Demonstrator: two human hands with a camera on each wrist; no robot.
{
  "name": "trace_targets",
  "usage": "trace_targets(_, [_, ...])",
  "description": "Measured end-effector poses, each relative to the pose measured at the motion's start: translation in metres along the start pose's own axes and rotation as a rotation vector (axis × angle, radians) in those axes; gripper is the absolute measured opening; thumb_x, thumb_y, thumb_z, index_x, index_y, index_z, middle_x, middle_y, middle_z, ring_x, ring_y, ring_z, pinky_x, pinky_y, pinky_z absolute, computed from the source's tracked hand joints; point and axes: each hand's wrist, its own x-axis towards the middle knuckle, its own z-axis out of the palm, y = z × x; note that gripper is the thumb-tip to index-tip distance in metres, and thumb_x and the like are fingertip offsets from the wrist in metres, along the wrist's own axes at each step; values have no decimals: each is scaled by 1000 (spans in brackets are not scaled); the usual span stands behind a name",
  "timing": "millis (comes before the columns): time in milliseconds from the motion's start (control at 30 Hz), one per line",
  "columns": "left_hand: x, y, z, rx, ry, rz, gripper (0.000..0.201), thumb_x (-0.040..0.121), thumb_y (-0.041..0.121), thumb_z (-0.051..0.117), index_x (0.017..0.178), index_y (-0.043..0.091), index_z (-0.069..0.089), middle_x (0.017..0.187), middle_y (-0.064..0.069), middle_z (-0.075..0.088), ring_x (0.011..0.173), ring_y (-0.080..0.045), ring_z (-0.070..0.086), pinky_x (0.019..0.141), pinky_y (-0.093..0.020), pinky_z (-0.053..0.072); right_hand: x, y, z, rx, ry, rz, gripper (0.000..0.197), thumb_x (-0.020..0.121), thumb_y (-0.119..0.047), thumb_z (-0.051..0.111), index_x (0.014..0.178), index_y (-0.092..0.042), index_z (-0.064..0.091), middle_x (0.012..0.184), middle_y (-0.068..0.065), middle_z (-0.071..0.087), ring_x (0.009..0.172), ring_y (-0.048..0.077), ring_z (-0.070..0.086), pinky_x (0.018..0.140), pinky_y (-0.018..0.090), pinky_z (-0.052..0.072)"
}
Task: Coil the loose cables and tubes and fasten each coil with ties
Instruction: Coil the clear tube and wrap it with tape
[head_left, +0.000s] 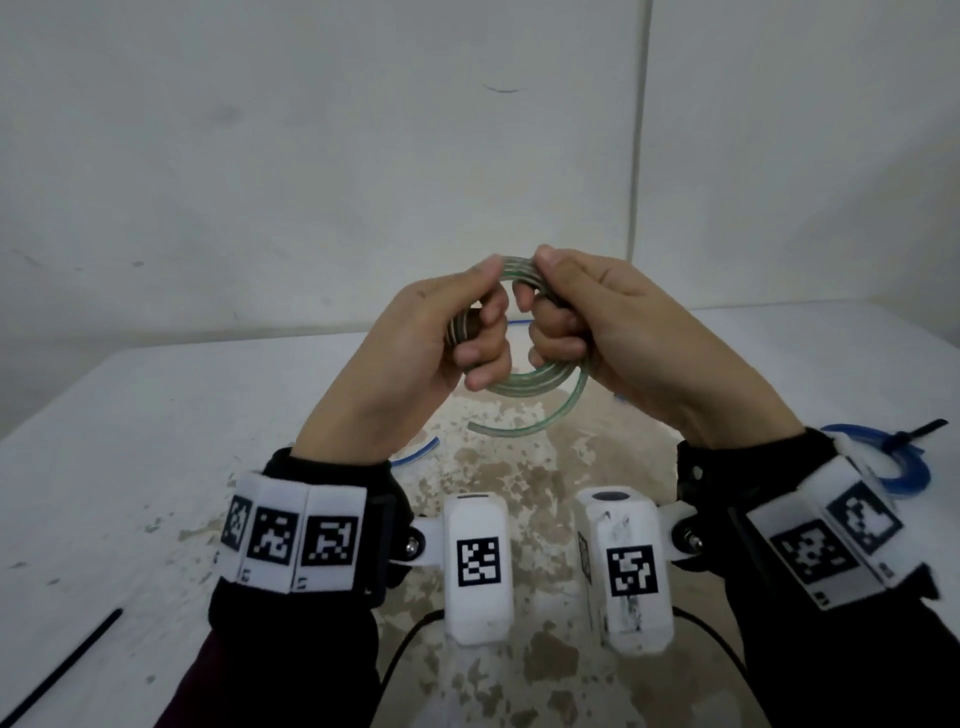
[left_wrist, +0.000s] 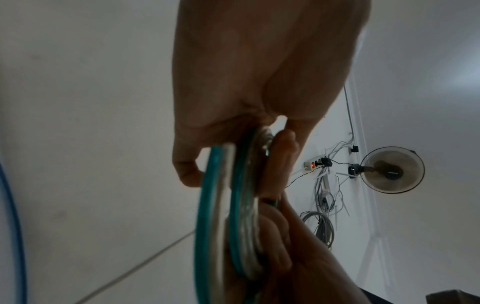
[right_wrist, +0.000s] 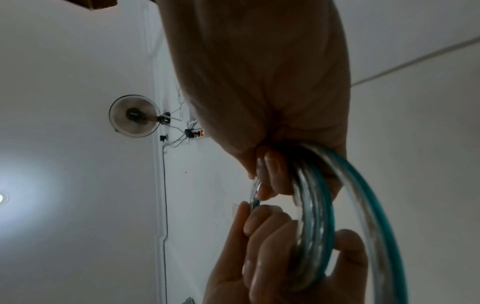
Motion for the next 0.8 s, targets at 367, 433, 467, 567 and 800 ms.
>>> trace_targets(367, [3,-2,1,-225,181,227,37,103,26,29,69,15,34,48,9,23,41,-7,20,51,-20,24,3,6,11,234,38,23,35,104,-17,28,96,-5,59,74,7,58,72,17,57,80,32,51])
trace_targets(433, [4,-3,2,-304,206,268,37,104,27,28,69,15,33,48,8,22,40,-8,20,55,-21,34,3,6,11,290,12,57,36,104,-18,29,95,-6,62,74,5,64,76,18,60,90,39,50])
trace_targets(467, [4,-3,3,-321,216,280,37,104,27,27,70,15,33,48,8,22,40,-8,20,55,-21,36,3,6,11,299,2,68,37,104,-19,29,93,-8,62,75,3,66,78,17,61,92,39,50])
trace_targets(567, [3,-1,2,-284,259,301,37,104,27,27,70,15,34,49,7,23,40,-8,21,48,-18,31,2,7,11,260,-24,63,35,104,-21,30,95,-11,62,80,0,67,84,14,60,84,31,50])
trace_targets(800, [5,-1,-1,-208,161,232,39,104,27,25,70,13,35,49,5,27,42,-11,28,48,-19,30,4,7,10,278,-1,1,31,104,-17,28,89,-9,53,64,-1,53,70,12,50,78,23,47])
